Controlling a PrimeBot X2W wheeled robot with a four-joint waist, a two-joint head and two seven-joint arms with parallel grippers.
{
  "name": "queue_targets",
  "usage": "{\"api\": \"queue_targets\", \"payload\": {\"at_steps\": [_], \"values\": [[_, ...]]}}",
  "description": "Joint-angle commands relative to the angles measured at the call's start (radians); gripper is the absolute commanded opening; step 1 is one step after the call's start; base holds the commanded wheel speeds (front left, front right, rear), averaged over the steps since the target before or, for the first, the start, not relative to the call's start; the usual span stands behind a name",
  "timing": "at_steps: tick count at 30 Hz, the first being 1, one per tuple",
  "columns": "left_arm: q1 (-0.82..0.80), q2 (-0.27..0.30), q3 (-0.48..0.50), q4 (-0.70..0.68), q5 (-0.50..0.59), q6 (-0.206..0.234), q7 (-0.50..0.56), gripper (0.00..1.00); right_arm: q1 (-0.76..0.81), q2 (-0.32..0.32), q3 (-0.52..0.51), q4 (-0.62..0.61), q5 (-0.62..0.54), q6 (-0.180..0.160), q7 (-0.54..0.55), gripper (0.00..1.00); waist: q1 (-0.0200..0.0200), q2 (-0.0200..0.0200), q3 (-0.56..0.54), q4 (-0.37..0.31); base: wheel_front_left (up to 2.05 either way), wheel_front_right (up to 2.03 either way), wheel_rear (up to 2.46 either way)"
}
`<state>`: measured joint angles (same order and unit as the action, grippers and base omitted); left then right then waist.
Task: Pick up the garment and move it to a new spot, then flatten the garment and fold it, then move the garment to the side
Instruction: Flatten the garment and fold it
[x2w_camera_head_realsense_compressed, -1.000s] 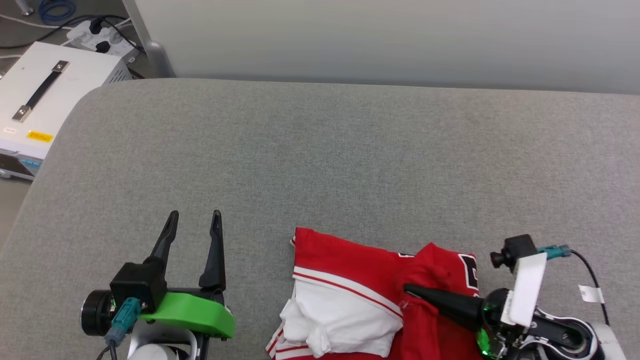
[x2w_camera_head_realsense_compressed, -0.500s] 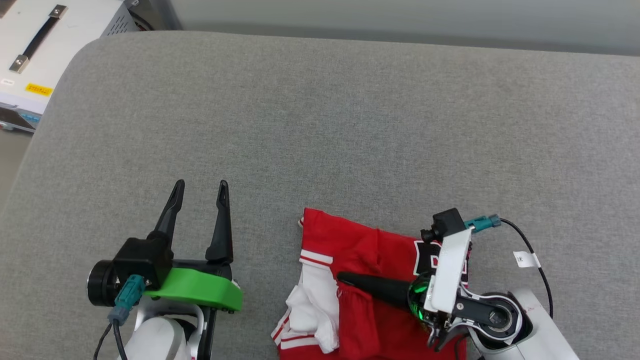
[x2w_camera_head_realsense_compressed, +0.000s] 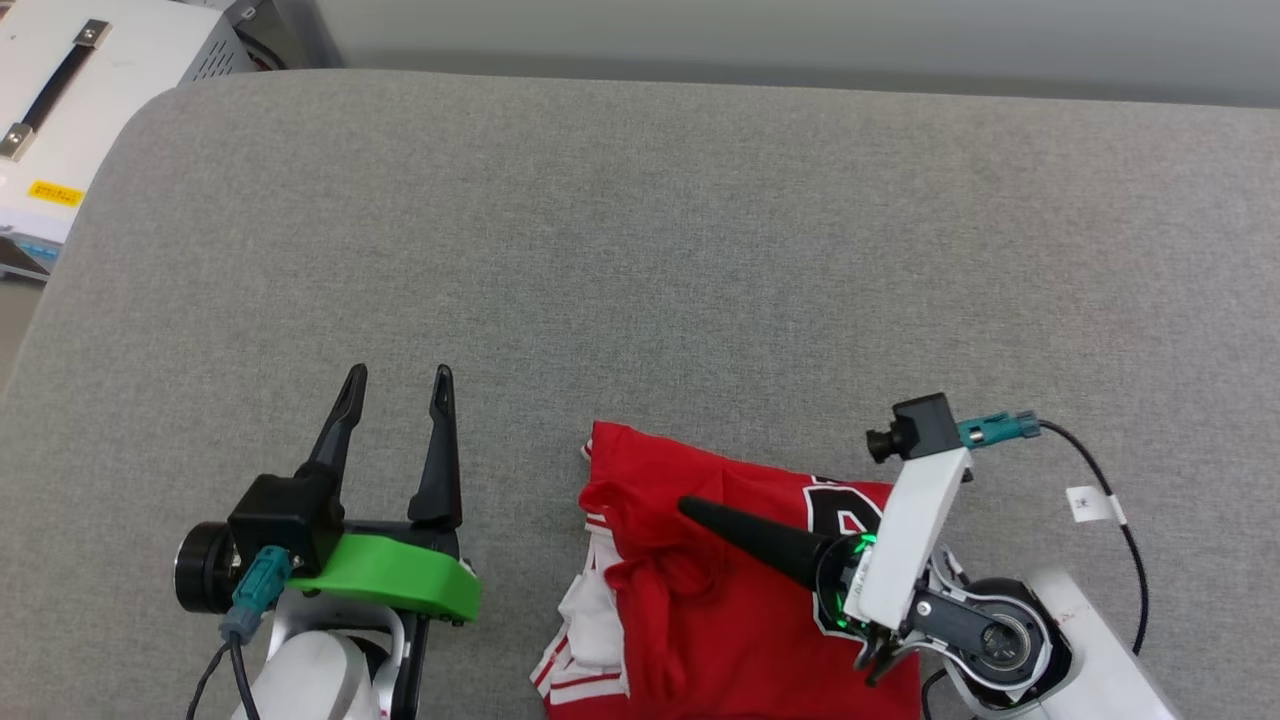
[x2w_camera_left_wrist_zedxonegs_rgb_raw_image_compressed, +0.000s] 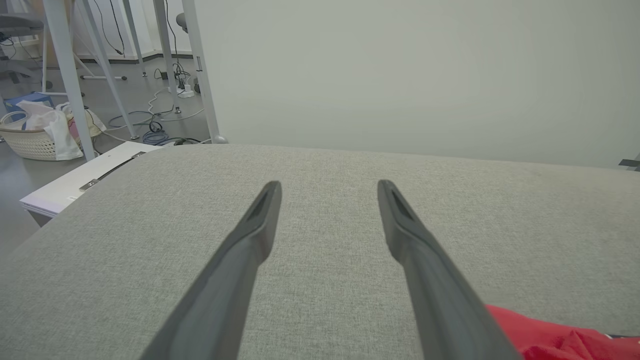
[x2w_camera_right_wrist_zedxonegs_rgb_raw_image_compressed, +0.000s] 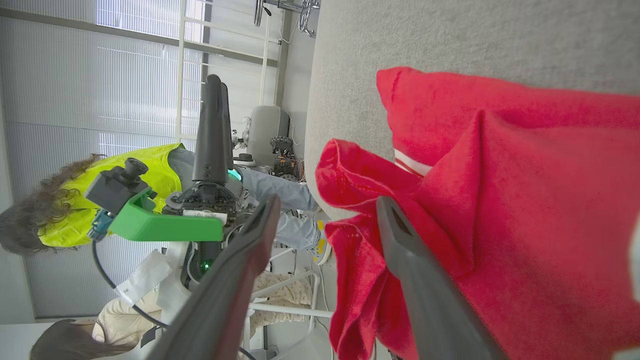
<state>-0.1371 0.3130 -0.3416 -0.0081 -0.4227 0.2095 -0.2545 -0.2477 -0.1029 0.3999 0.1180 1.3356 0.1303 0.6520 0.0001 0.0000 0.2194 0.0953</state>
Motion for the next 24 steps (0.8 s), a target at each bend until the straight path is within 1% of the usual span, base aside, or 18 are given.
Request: {"api": "queue_targets", "payload": {"at_steps": [1,4,8,11,13,17,21,24], "values": [[-0.003,-0.002,0.007,0.003,0.004,-0.007,-0.005,1.00,0.008,-0.021,-0.003,-0.037,-0.027,0.000,-0.040,1.00,-0.0001,0.0000,-0.020,-0.014,0.00,0.00,0.00],[0.007,0.001,0.012,0.006,0.004,-0.006,-0.006,1.00,0.026,-0.071,-0.022,-0.091,-0.108,0.000,-0.145,1.00,-0.0001,0.0000,-0.038,-0.025,0.00,0.00,0.00],[0.020,0.003,0.017,0.012,0.005,0.000,-0.006,1.00,0.048,-0.149,-0.090,-0.097,-0.325,0.000,-0.354,1.00,-0.0001,0.0000,-0.062,-0.040,0.00,0.00,0.00],[0.031,0.005,0.022,0.016,0.007,0.007,-0.006,1.00,0.068,-0.180,-0.173,-0.057,-0.510,0.000,-0.487,1.00,-0.0001,0.0000,-0.078,-0.053,0.00,0.00,0.00],[0.037,0.006,0.024,0.020,0.008,0.011,-0.006,1.00,0.080,-0.182,-0.236,-0.035,-0.623,0.000,-0.550,1.00,-0.0001,0.0000,-0.086,-0.061,0.00,0.00,0.00],[0.050,0.008,0.028,0.026,0.009,0.018,-0.006,1.00,0.111,-0.157,-0.349,-0.033,-0.814,0.000,-0.646,1.00,-0.0001,0.0000,-0.105,-0.076,0.00,0.00,0.00],[0.069,0.010,0.033,0.028,0.010,0.021,-0.007,1.00,0.160,-0.123,-0.406,-0.076,-0.947,0.000,-0.702,1.00,-0.0001,0.0000,-0.126,-0.089,0.00,0.00,0.00],[0.087,0.012,0.036,0.029,0.012,0.022,-0.007,1.00,0.206,-0.102,-0.418,-0.113,-1.007,0.000,-0.718,1.00,-0.0001,0.0000,-0.145,-0.097,0.00,0.00,0.00]]}}
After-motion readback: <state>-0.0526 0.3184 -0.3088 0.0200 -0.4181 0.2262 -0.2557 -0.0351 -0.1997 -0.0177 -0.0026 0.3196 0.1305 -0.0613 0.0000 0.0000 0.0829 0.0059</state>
